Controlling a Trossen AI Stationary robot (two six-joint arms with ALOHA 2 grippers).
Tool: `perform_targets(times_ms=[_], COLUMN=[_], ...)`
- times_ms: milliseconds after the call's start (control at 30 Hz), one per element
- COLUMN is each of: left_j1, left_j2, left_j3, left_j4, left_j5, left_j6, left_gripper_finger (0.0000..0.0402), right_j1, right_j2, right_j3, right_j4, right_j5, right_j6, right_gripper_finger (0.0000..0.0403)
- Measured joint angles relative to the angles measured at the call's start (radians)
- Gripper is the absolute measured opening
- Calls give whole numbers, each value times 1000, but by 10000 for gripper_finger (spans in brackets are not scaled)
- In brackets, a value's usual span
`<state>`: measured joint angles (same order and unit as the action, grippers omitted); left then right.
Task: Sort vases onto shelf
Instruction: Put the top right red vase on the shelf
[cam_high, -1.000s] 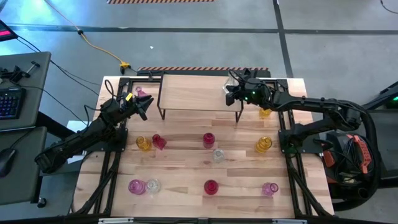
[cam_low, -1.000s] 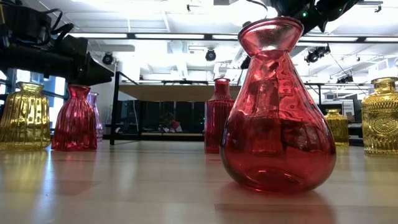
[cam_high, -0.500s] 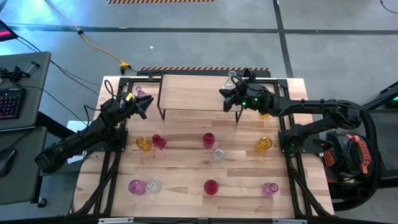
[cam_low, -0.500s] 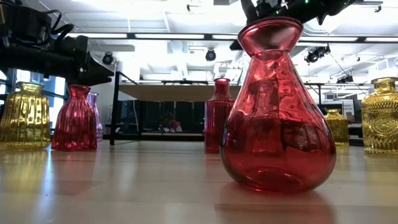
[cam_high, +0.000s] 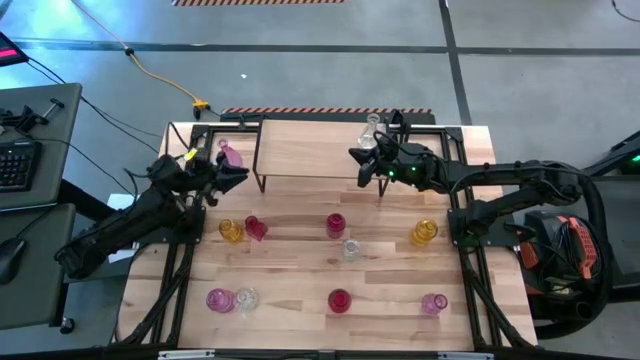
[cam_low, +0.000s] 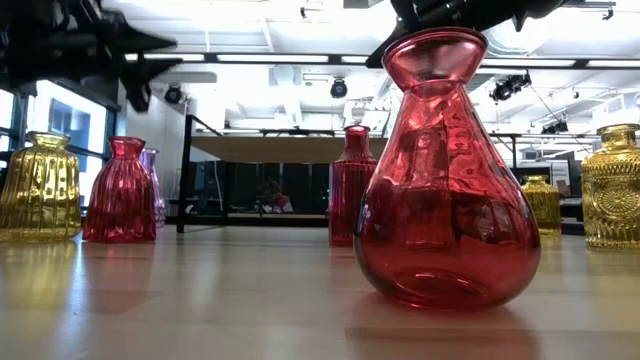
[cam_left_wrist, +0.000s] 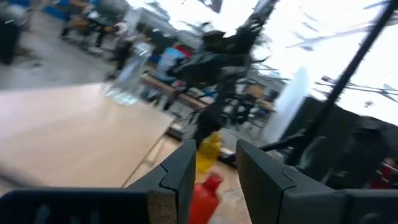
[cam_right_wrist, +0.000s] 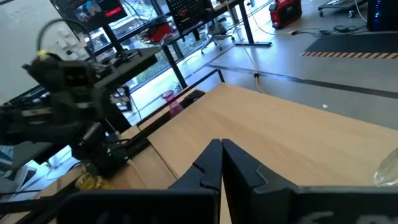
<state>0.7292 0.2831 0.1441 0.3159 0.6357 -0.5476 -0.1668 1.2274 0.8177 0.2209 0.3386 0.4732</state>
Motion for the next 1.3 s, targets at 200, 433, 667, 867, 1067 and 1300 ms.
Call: perform_targets(times_ms=[200,433,667,867,1067,1300], left_j1=[0,0,0,0,-2,-70], left_j2=[0,2,69,168,245,346], left_j3=[110,244,380,485,561,627], left_j4=[-9,-112,-268,-467,-611,-627], left_j5=[88,103,114,164,175,175], left_j6=[66,160,226,275,351,397], left_gripper_finger=[107,107,107,107,107,107], right_j1=[4,4,4,3,-3,-3], right_j2=[0,0,0,0,0,0], right_j3=[0,0,0,0,0,0], right_j4=[3,3,3,2,2,2], right_j5=[1,1,0,0,-1,-55], right_j6=[0,24,24,16,-3,2], right_gripper_finger=[0,0,0,0,0,0])
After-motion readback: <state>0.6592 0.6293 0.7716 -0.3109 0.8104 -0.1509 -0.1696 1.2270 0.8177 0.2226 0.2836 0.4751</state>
